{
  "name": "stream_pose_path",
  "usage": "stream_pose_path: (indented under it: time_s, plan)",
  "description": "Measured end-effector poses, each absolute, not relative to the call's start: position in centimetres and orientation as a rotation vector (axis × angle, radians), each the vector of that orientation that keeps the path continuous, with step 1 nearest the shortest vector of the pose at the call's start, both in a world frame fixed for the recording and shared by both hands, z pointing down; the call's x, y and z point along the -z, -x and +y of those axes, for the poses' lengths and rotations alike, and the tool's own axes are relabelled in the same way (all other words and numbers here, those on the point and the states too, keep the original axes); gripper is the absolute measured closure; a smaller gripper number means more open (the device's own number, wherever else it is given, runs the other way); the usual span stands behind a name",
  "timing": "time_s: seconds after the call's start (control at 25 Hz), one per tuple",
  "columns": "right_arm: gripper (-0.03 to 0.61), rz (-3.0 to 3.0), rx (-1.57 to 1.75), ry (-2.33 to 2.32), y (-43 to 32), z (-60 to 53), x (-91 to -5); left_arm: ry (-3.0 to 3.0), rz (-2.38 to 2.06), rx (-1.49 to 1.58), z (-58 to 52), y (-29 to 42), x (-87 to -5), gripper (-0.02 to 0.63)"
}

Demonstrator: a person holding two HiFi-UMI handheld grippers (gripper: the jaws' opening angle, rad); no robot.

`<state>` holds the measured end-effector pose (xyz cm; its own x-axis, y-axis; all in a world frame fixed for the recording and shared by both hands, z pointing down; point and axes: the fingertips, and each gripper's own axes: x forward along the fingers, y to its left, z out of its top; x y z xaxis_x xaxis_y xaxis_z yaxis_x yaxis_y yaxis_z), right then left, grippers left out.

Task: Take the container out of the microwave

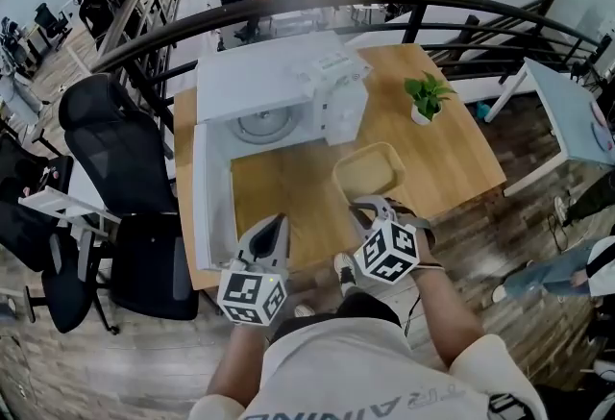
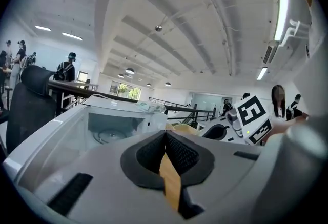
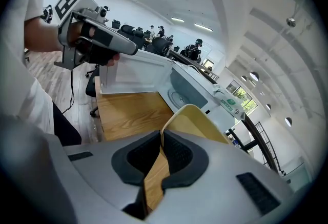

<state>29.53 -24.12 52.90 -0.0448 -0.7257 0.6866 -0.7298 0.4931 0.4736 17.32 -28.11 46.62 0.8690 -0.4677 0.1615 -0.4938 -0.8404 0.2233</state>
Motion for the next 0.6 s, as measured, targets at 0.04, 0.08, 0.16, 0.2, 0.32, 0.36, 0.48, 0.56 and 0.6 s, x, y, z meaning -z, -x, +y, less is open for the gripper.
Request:
stream_pose_path:
  time_s: [0.04,0.08,0.16,0.2,0.32,0.36,0.48,0.56,0.6]
  plan:
    - [0.538,-1.767,-0.004,-1.229,-29.47,-24.09,-52.85,-2.783,-0.729,-0.144,-28.04,-17.26,-46.62,0.581]
    - [0.538,-1.766,-0.003,-1.225,-29.40,-24.05,-52.80,-2.782,-0.730,-0.141,-27.97,-17.19,-46.60,0.581]
    - [0.538,-1.766,0.002,-1.219,-29.29,-24.01,-52.68,-2.779,-0.735,-0.136,-27.91,-17.07,-46.53,0.581]
    - [0.538,-1.766,0.003,-1.216,-29.28,-24.02,-52.65,-2.778,-0.738,-0.134,-27.93,-17.03,-46.49,0.581]
    - [0.538,-1.769,0.006,-1.211,-29.29,-24.14,-52.65,-2.777,-0.746,-0.131,-28.00,-16.99,-46.46,0.581]
    - [0.538,-1.770,0.008,-1.210,-29.28,-24.20,-52.66,-2.778,-0.747,-0.131,-27.99,-16.97,-46.47,0.581]
    - [0.538,-1.772,0.011,-1.205,-29.13,-24.35,-52.64,-2.776,-0.752,-0.134,-27.96,-16.84,-46.47,0.581]
    - [0.538,-1.773,0.009,-1.200,-29.02,-24.40,-52.61,-2.775,-0.753,-0.136,-27.97,-16.80,-46.40,0.581]
    - [0.538,-1.774,0.008,-1.197,-28.98,-24.41,-52.60,-2.774,-0.753,-0.137,-27.97,-16.79,-46.35,0.581]
